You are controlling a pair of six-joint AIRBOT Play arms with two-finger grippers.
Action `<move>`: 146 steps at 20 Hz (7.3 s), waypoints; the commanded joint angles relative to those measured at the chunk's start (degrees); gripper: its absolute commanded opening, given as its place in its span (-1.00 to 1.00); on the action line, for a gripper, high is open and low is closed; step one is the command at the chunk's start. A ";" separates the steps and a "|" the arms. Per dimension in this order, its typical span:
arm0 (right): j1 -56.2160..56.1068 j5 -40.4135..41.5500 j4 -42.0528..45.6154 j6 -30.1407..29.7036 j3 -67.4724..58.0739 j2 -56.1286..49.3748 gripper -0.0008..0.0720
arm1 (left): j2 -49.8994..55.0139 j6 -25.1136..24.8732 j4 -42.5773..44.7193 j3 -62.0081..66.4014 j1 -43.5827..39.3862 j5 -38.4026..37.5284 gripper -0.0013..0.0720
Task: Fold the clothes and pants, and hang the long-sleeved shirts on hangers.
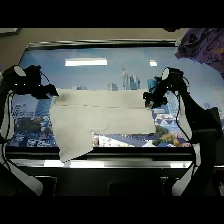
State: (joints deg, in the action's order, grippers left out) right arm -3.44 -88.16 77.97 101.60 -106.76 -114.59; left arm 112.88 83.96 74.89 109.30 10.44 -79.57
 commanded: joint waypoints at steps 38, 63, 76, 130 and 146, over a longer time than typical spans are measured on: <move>23.47 9.09 -23.45 -20.79 44.52 35.30 0.50 | -48.37 -10.25 -25.66 -85.66 15.89 13.22 -0.91; 14.32 17.68 -23.39 -23.12 55.34 28.83 -0.79 | -48.30 -10.45 -25.64 -85.33 15.89 13.14 -0.91; 14.29 1.92 -6.60 -12.22 55.28 49.40 -0.89 | -64.17 10.97 -11.43 -66.62 13.31 -0.59 -0.92; 15.58 23.65 -32.89 -27.65 36.13 12.44 0.09 | -16.98 10.14 -11.41 -15.13 -1.62 14.47 0.51; 14.71 2.93 -9.18 -7.58 8.92 28.76 -0.89 | -6.14 17.07 -27.32 -15.13 -31.87 32.59 -0.92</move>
State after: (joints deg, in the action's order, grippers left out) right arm 11.31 -78.74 63.81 89.54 -90.00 -87.24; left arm 103.59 99.48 54.37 94.15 -13.69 -55.35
